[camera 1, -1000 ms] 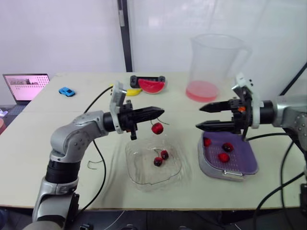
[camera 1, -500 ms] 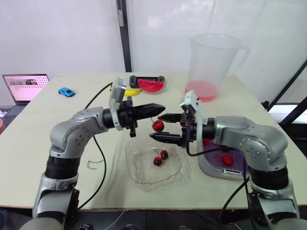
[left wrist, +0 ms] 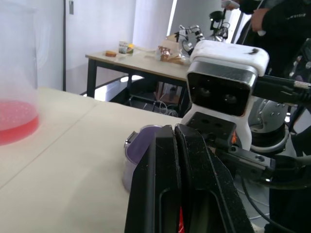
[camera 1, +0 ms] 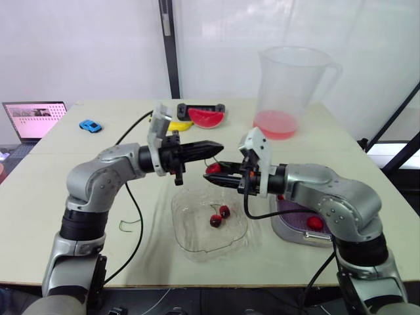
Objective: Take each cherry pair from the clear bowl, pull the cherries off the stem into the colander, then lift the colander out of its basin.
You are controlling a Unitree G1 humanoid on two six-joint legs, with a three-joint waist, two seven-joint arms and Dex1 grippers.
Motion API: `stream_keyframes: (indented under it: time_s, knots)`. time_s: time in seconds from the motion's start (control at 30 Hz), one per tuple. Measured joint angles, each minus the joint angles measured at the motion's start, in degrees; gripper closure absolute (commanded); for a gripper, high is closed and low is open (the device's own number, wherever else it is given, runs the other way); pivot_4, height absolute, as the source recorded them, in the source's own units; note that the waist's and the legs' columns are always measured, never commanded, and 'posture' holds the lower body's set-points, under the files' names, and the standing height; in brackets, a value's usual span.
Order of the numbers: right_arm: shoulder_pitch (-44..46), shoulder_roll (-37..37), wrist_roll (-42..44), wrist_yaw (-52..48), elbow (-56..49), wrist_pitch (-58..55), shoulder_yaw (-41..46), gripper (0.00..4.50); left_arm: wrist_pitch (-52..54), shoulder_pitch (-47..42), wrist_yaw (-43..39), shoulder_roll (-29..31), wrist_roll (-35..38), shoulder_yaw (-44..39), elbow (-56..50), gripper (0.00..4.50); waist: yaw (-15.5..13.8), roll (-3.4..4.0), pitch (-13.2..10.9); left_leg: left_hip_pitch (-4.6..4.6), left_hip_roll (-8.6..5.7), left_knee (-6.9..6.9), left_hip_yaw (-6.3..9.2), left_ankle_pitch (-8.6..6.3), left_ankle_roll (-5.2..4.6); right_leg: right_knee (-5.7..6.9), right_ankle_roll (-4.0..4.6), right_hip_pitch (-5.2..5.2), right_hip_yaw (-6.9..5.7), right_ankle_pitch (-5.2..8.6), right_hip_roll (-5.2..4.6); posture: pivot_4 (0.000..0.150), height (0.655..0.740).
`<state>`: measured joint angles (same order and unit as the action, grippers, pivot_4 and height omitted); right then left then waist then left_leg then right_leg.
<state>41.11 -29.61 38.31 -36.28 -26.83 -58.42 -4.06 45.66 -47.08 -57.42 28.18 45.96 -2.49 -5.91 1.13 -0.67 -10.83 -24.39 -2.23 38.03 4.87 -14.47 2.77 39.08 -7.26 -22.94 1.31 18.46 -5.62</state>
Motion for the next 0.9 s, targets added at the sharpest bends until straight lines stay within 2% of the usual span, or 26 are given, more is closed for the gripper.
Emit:
stream_keyframes:
  time_s: [0.1, 0.27, 0.57, 0.77, 0.9]
  knots:
    - [0.00, -0.07, 0.05, 0.12, 0.00, 0.01, 0.00, 2.84, -0.02, 0.00, -0.11, -0.01, -0.32, 0.04, 0.19, 4.50, 0.00, 0.00, 0.00, 0.00, 0.00, 0.00, 0.00, -0.01, -0.02, 0.00, 0.00, 0.00, 0.00, 0.00, 0.00, 0.150, 0.7400]
    - [0.00, -0.07, 0.15, 0.45, 0.00, -0.04, 0.02, 4.14, -0.05, 0.00, -0.69, -0.04, -0.42, 0.06, 0.28, 4.50, -0.01, 0.00, 0.00, 0.00, 0.00, 0.00, 0.00, -0.01, -0.02, 0.00, 0.00, 0.00, 0.00, 0.00, 0.00, 0.150, 0.7400]
    - [-1.36, -0.87, 0.19, 0.37, -0.20, -0.14, -0.05, 4.14, -0.07, -0.28, -0.96, -0.30, -0.86, 0.17, 1.28, 4.50, -0.01, 0.00, 0.00, 0.00, 0.00, 0.00, 0.00, -0.04, -0.07, 0.00, 0.00, 0.00, 0.00, 0.00, 0.00, 0.150, 0.7400]
    - [-5.95, -5.33, -0.40, 0.27, 0.25, -3.62, -1.62, 4.14, -0.39, -1.20, -0.85, -0.57, -0.94, 0.34, 1.42, 4.50, -0.07, -0.01, 0.00, 0.00, -0.01, -0.01, 0.00, -0.19, -0.34, -0.01, 0.00, 0.01, 0.00, 0.00, 0.00, 0.150, 0.7400]
    - [-6.00, -6.77, 2.06, -0.59, 0.18, -5.57, 1.25, 4.14, -1.02, -1.26, -0.92, -0.07, -0.99, 0.00, 1.47, 4.50, 0.05, 0.00, 0.00, 0.00, 0.01, -0.03, 0.00, -0.19, -0.34, -0.01, 0.00, -0.03, 0.01, 0.00, 0.02, 0.150, 0.7400]
